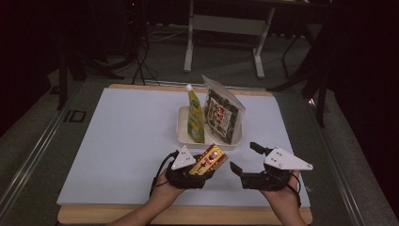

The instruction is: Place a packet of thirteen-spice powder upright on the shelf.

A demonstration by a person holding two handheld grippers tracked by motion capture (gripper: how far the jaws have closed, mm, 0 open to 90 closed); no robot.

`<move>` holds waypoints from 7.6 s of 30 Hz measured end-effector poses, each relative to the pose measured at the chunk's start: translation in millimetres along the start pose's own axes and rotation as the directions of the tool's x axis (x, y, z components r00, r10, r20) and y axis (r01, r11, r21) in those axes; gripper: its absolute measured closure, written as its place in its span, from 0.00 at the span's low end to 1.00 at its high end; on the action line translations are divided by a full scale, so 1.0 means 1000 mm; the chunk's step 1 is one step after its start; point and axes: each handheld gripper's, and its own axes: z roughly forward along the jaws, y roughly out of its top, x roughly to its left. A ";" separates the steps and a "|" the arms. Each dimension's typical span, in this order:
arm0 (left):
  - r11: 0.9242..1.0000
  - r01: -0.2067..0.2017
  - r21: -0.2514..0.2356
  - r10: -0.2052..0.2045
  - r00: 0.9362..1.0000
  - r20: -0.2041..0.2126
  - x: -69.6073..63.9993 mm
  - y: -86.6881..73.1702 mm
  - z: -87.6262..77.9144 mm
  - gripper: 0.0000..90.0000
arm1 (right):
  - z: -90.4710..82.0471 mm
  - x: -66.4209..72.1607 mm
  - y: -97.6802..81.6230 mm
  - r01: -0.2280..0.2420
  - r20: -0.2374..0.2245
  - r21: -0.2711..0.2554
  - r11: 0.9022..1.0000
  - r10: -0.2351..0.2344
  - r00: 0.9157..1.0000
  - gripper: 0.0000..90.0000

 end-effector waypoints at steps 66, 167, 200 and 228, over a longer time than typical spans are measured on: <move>0.971 -0.069 -0.227 0.036 0.989 -0.147 0.009 0.000 -0.039 0.02 | 0.063 0.041 0.035 -0.259 -0.048 -0.012 0.966 0.258 0.965 0.75; 0.987 0.007 -0.159 -0.038 0.980 -0.194 0.064 -0.053 -0.088 0.03 | 0.252 0.052 0.010 -0.324 0.416 -0.058 0.944 0.318 0.852 0.71; 0.988 0.011 -0.155 -0.042 0.980 -0.196 0.064 -0.053 -0.087 0.03 | 0.223 0.045 0.034 -0.243 0.124 0.013 0.970 0.240 0.963 0.17; 0.987 0.024 -0.161 -0.055 0.980 -0.190 0.065 -0.054 -0.089 0.03 | 0.172 0.043 0.012 -0.035 -0.048 0.106 0.994 0.041 0.998 0.14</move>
